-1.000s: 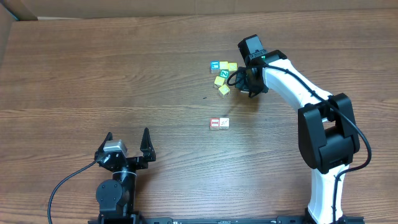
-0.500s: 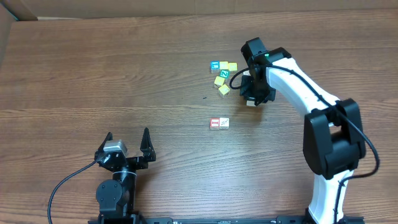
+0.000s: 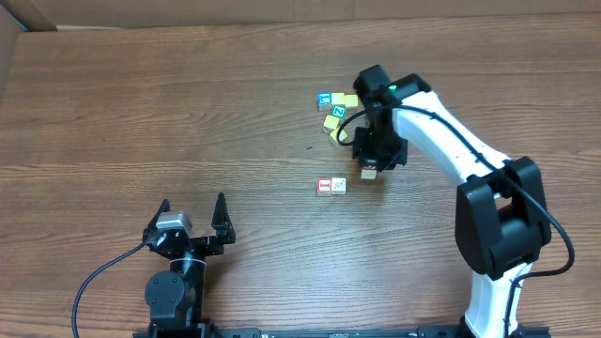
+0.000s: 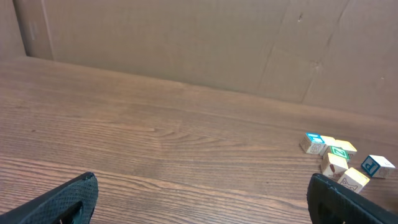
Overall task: Flip 4 blocks
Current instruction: 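Carry the red 'Q' block down beside the placed blocks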
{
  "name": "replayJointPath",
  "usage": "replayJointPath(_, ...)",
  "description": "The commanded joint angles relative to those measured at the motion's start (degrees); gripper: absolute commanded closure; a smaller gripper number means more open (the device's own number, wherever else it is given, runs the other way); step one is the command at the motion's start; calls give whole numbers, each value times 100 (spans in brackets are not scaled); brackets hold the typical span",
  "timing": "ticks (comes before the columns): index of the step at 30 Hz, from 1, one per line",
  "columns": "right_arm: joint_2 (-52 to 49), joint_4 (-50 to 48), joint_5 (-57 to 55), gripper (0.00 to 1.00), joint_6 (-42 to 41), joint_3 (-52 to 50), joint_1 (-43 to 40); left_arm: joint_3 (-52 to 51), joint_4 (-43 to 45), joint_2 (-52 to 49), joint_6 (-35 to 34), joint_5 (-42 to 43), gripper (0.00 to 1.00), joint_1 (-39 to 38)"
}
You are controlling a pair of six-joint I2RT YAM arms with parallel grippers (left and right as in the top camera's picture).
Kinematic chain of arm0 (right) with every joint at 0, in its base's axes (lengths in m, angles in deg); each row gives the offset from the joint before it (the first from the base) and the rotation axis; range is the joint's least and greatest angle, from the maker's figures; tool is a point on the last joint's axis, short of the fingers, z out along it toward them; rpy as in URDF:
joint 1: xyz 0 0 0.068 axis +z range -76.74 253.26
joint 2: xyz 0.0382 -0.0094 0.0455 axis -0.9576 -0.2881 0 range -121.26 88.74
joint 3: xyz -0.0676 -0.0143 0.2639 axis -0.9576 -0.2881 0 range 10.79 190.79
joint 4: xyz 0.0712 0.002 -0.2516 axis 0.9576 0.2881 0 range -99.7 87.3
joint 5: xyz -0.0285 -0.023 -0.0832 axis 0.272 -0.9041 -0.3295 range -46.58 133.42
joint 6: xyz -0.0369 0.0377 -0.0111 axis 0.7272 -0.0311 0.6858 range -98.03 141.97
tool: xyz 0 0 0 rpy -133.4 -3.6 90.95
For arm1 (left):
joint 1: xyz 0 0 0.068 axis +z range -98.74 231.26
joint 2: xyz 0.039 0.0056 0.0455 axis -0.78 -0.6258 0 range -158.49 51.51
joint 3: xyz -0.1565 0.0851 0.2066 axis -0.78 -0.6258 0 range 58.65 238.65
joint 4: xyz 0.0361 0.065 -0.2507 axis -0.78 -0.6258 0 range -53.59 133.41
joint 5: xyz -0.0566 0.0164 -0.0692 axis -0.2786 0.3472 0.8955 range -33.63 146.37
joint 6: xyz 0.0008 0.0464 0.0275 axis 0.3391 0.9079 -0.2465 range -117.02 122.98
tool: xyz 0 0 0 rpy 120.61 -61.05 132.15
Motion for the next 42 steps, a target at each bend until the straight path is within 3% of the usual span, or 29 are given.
replayJointPath(1,175,59,55,73,7,17,164,-20,7,52,109,66,0,-39)
replayJointPath(13,175,-96,57,74,-142,-282,308,-20,7,52,109,66,0,-39)
replayJointPath(28,175,-131,225,50,-133,-310,306,-20,7,52,109,66,0,-39)
replayJointPath(38,284,426,221,64,168,-4,-243,-20,7,52,109,66,0,-39)
replayJointPath(42,284,645,219,96,166,-122,-501,-20,7,52,109,66,0,-39)
